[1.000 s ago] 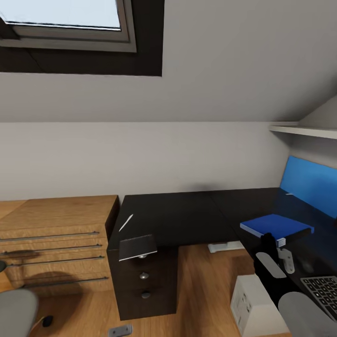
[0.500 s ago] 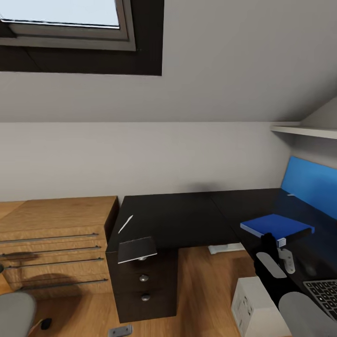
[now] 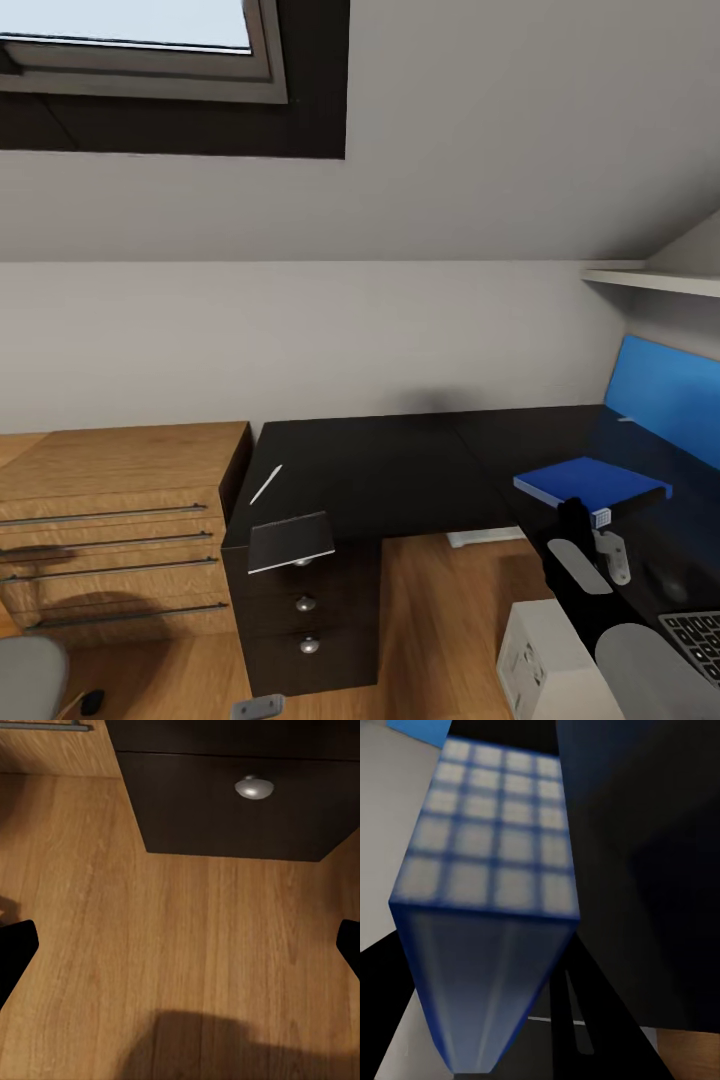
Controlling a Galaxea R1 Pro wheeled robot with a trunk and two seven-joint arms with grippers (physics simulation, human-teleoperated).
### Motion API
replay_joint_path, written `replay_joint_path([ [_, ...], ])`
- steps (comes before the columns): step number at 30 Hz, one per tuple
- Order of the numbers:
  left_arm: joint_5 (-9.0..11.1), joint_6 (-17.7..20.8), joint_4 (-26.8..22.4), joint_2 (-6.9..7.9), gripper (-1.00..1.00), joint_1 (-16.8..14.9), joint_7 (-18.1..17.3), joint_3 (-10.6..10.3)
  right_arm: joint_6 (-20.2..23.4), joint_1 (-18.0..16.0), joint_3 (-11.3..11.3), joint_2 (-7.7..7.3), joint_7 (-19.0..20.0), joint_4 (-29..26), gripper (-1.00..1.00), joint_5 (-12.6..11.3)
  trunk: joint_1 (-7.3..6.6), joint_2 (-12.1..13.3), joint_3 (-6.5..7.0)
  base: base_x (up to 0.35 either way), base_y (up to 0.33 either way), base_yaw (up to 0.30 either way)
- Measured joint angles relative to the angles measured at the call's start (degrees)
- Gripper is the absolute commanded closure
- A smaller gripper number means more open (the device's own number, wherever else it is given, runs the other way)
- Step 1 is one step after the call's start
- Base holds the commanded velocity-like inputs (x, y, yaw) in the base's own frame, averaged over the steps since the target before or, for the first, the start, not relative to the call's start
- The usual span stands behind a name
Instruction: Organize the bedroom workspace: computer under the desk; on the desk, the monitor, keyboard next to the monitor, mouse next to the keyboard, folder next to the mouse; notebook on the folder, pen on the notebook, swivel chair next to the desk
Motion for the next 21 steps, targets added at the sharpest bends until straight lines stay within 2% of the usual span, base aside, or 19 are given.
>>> replay_joint_path([
  [21,-0.04,0.0,0.0,0.0,-1.0,0.0,0.0,0.01,-0.09,0.02,0.0,-0.01,-0.09,0.0,1.0,-0.01,0.0,0.0,0.0,0.0,0.0,0.0],
])
